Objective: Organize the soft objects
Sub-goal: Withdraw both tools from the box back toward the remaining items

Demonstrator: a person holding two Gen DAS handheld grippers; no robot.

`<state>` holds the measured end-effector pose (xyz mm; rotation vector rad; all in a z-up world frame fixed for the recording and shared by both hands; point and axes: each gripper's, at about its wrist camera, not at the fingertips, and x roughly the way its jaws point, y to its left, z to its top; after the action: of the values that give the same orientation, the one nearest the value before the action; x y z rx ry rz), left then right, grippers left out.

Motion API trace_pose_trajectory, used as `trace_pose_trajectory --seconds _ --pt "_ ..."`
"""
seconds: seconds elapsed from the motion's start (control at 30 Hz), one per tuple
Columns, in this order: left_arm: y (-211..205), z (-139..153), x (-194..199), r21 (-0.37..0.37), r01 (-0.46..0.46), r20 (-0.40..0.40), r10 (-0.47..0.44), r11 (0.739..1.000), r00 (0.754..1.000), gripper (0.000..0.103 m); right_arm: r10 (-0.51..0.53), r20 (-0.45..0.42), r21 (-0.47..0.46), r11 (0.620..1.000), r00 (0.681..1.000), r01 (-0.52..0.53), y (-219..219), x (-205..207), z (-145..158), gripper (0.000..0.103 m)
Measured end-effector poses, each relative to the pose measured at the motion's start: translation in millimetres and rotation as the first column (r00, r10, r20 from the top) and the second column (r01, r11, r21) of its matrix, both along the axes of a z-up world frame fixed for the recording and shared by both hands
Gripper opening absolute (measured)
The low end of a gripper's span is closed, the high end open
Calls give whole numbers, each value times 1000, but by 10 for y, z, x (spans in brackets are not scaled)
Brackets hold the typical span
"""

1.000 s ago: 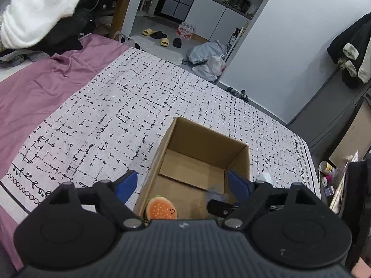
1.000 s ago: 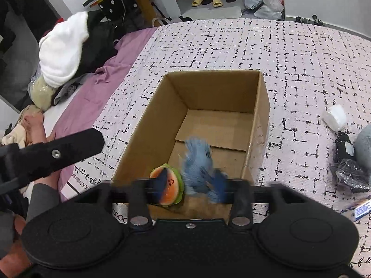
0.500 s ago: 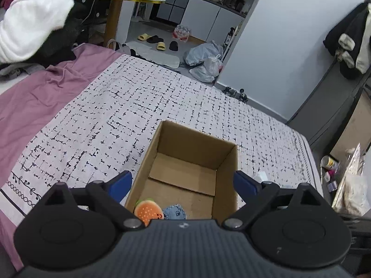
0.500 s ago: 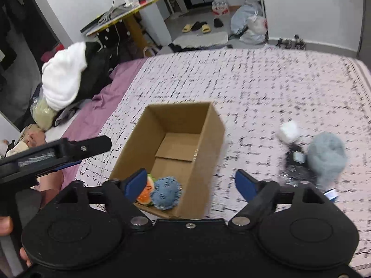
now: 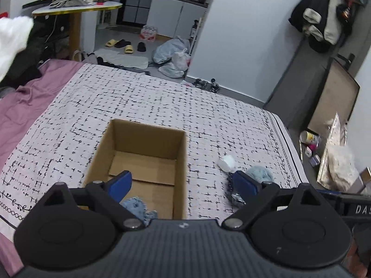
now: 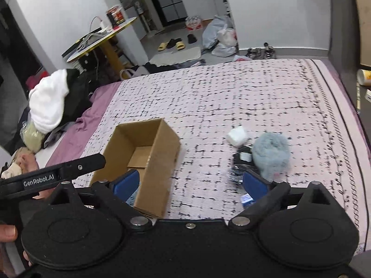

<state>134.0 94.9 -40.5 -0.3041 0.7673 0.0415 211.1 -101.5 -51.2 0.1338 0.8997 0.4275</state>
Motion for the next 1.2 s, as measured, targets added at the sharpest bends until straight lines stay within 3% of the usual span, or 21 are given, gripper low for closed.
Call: trace_pose_trajectory --seconds 0.17,0.67,1.07,1.2 --pt "-202 -1 -10 22 40 -3 -39 999 999 94 -30 6 14 999 1000 30 -196 -37 -3 102" --pt "-608 -54 -14 35 59 4 -59 998 998 93 -108 -46 72 991 993 111 -668 -76 -250 102" --pt "-779 -224 127 47 52 2 -53 998 999 93 -146 -140 132 978 979 164 -848 78 -566 92" --pt "-826 -290 177 33 69 0 -69 997 998 92 -158 -172 143 973 972 183 -877 139 -670 84"
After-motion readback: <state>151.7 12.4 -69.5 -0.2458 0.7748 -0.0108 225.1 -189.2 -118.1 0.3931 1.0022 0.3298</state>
